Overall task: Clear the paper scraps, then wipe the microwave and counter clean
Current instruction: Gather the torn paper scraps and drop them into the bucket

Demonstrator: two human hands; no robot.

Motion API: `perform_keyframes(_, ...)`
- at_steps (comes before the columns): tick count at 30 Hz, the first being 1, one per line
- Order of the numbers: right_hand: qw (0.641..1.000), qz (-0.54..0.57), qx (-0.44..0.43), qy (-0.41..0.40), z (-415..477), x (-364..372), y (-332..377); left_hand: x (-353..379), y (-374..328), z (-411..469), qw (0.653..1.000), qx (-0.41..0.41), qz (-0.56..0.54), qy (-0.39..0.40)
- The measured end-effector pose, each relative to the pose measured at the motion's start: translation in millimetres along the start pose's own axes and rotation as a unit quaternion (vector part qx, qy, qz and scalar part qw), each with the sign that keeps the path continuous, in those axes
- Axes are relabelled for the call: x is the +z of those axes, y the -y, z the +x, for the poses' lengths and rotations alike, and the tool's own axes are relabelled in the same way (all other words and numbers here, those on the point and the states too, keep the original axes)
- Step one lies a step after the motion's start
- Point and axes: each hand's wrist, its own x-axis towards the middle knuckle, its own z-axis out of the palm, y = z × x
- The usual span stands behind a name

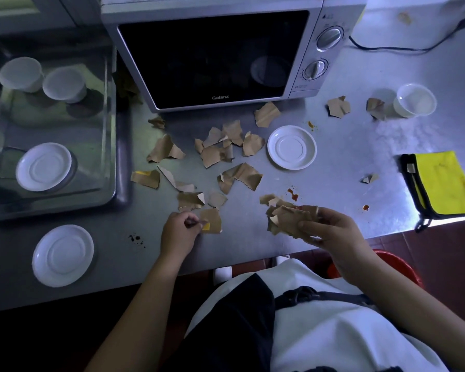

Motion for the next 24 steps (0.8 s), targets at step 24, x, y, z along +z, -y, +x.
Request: perform_keyframes(24,0.999,0.018,0.008,-0.031,-6.2,-7.9,-3.2,6.4,-24.1,2.2,0.986,0.06,0.146,0.048)
